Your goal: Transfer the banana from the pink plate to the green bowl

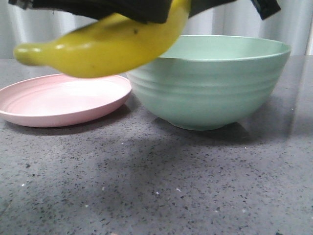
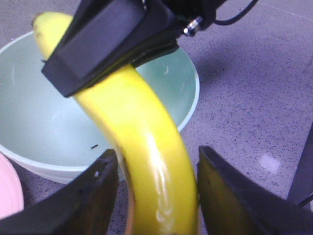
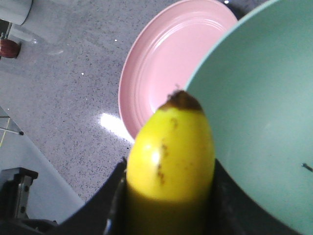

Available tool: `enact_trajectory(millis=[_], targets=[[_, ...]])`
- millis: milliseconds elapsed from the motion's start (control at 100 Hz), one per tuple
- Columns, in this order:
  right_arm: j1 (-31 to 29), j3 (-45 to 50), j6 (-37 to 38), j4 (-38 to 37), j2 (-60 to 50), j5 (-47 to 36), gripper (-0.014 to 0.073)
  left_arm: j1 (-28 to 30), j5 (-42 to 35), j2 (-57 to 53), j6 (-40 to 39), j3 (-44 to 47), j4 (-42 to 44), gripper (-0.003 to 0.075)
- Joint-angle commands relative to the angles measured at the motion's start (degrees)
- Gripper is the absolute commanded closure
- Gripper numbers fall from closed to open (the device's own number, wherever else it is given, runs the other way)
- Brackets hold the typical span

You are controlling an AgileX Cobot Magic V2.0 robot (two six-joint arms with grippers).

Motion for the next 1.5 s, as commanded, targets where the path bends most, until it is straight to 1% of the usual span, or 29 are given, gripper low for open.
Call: enact_trajectory(millis=[0,170,290,390,460,520,830,900,970,1020,1070,1140,1190,1340,1490], targets=[[-0.4,-4.1,-2.3,1.0,-1.6,-1.1,0.0606,-0.2,-5.1,-2.6,-0.4,-1.9,0.2,0.0383],[-3.5,-7.8,-3.0,-4.4,-1.6,-3.2,0.0606,-0.2,-6.8,-6.6,-0.4,-1.9,0.2,0.0383],[-4.8,-8.5,-6.2,-9.4,-1.6,-8.4,0.0606,-0.2,-6.8,-8.8,-0.4,-1.9,0.2,0.0383],[-5.0,-8.5,-6.4,-15.2,-1.4,-13.1,0.0606,-0.2,-6.8,-9.5,-0.4,-1.9,0.2,0.0384],[-5.0,-8.5,-6.4,-17.9,-0.7,-15.3,0.0606,-0.2,-7.2,-9.5,-0.4,-1.9,0.2,0.0383],[-5.0,-8.5,-6.4,-18.7,0.3,-16.2,0.0606,-0.2,-7.2,-9.5,-0.4,-1.9,0.2,0.0384],[-5.0,-8.5,-6.4,-19.5,5.9,-15.5,0.0594,-0.2,-7.2,-9.5,-0.4,-1.9,0.2,0.0384],[-5.0,-8.5,-6.4,-20.5,6.2,-15.5,0.0533,-0.2,-7.2,-9.5,-0.4,-1.9,0.2,0.0384],[-5.0,-8.5,-6.4,-20.9,6.2,-15.5,0.0418,-0.2,-7.2,-9.5,-0.4,-1.9,0.1,0.0384],[-5.0,-8.5,-6.4,-20.9,6.2,-15.5,0.0304,-0.2,-7.2,-9.5,-0.4,-1.9,0.1,0.0384],[-5.0,-8.5,-6.4,-20.9,6.2,-15.5,0.0216,-0.2,-7.3,-9.5,-0.4,-1.9,0.1,0.0384],[-5.0,-8.5,-6.4,-20.9,6.2,-15.5,0.0139,-0.2,-7.3,-9.5,-0.4,-1.9,0.1,0.0384],[-5.0,-8.5,-6.4,-21.0,6.2,-15.5,0.0124,-0.2,-7.3,-9.5,-0.4,-1.9,0.1,0.0384],[-5.1,-8.6,-6.4,-24.4,5.1,-15.9,0.0124,-0.2,-7.3,-9.5,-0.4,-1.9,0.1,0.0384],[-5.1,-8.6,-6.4,-27.3,1.7,-15.2,0.0124,-0.2,-7.9,-9.5,-0.4,-1.9,0.1,0.0384]])
